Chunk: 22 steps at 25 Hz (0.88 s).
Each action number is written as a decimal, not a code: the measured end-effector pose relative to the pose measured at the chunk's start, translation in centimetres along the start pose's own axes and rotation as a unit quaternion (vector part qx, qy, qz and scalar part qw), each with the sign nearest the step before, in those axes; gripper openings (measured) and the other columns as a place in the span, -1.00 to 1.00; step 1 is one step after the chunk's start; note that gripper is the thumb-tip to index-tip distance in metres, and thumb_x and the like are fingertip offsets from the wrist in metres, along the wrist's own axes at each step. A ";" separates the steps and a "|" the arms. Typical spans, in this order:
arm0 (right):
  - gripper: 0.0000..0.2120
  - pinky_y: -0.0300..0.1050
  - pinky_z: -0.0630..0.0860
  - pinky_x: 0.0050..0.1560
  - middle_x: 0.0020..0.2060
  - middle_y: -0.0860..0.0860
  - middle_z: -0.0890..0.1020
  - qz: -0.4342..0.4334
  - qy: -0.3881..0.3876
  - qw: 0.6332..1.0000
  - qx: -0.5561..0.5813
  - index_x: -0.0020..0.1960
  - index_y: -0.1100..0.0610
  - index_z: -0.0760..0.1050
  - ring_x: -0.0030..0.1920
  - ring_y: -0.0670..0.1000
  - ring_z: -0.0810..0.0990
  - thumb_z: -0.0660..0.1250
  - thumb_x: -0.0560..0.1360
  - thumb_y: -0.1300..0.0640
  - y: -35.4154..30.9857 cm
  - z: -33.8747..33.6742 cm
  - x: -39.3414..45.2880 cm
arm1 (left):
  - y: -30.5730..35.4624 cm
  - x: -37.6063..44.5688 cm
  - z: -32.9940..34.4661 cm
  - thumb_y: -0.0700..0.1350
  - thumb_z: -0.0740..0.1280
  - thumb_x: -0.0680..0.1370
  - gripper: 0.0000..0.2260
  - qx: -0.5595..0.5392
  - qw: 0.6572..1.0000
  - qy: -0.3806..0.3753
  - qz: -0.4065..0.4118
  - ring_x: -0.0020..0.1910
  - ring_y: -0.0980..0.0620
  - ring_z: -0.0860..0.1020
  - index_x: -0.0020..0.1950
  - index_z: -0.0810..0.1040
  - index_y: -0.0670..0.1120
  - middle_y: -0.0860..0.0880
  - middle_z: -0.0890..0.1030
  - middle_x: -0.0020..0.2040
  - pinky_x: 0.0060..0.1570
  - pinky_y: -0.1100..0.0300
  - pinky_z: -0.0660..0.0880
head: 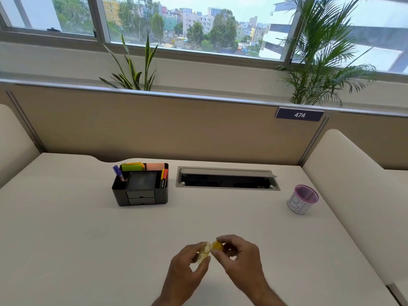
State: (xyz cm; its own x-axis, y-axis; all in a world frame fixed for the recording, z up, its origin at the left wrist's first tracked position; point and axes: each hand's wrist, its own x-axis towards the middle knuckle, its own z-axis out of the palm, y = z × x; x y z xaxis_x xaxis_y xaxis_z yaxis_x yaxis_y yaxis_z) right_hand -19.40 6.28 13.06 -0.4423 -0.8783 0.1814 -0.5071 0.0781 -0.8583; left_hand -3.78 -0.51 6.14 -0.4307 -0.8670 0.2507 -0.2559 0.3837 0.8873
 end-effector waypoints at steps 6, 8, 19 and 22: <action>-0.73 -0.23 0.67 -0.15 -0.17 -0.08 0.69 -0.049 -0.018 0.999 -0.007 -0.08 0.06 0.63 -0.13 -0.07 0.69 0.59 0.31 0.29 -1.7 -1.1 0.7 | 1.1 0.4 -0.1 -0.15 0.48 0.48 -0.67 0.001 1.000 0.001 0.024 -0.03 0.07 0.63 0.18 0.60 0.15 0.17 0.67 0.01 -0.12 0.20 0.62; -0.72 -0.25 0.65 -0.18 -0.20 -0.10 0.69 -0.063 -0.030 0.997 -0.021 -0.09 0.06 0.64 -0.16 -0.06 0.68 0.62 0.28 0.27 -1.8 -1.4 0.9 | 1.3 0.3 -0.2 -0.13 0.48 0.49 -0.67 0.003 1.000 0.000 0.031 -0.03 0.06 0.63 0.19 0.59 0.16 0.18 0.67 0.00 -0.13 0.23 0.60; -0.72 -0.20 0.60 -0.07 -0.14 -0.15 0.73 -0.134 -0.150 0.970 -0.135 0.02 -0.03 0.67 -0.14 -0.11 0.62 0.58 0.34 0.17 -1.7 -1.8 1.9 | 1.8 0.1 -0.1 0.20 0.35 0.50 -0.70 0.047 0.995 -0.007 0.093 -0.07 0.10 0.57 0.19 0.58 0.14 0.19 0.63 -0.06 -0.17 0.37 0.49; -0.75 -0.16 0.60 -0.09 -0.18 -0.13 0.72 -0.143 -0.161 0.966 -0.143 0.00 -0.03 0.66 -0.16 -0.09 0.61 0.58 0.35 0.13 -1.8 -2.0 2.2 | 1.7 0.4 -0.1 0.16 0.38 0.51 -0.71 0.057 0.994 -0.019 0.093 -0.04 0.10 0.55 0.21 0.57 0.15 0.18 0.62 -0.04 -0.15 0.30 0.52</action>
State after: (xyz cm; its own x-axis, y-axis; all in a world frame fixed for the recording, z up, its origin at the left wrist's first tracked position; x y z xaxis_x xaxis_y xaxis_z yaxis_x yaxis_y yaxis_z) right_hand -20.93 5.15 15.93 -0.0248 -0.9809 0.1931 -0.7790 -0.1021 -0.6187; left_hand -4.25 -0.22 7.80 -0.5111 -0.7656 0.3907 -0.2637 0.5723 0.7765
